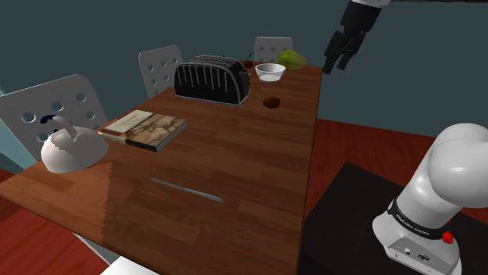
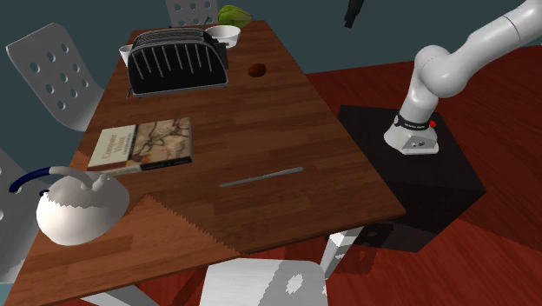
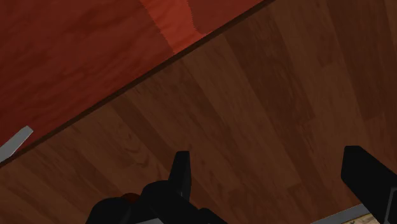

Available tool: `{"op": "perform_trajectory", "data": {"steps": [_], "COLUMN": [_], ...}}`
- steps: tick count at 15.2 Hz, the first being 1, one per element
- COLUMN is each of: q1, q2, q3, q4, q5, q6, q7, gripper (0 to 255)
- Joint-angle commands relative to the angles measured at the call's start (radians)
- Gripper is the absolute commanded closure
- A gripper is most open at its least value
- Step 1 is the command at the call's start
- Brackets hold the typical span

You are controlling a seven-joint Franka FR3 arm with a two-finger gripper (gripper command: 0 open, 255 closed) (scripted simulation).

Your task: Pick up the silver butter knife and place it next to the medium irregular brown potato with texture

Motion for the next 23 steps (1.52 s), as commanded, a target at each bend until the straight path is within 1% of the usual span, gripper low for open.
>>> {"op": "perform_trajectory", "data": {"steps": [1,7,13,18,23], "q1": [0.000,0.054,0.099,0.130,0.160], "q2": [0.000,0.155,0.330,0.486,0.651], "q3": [0.000,0.082,0.162,0.227,0.287], "q4": [0.000,0.019,0.072,0.140,0.230], "q5": [0.000,0.035,0.053,0.050,0.025], "q6": [0.000,0.104,0.195,0.256,0.300], "q7": [0.000,0.037,0.074,0.109,0.150], "gripper": [0,0,0,0,0]}}
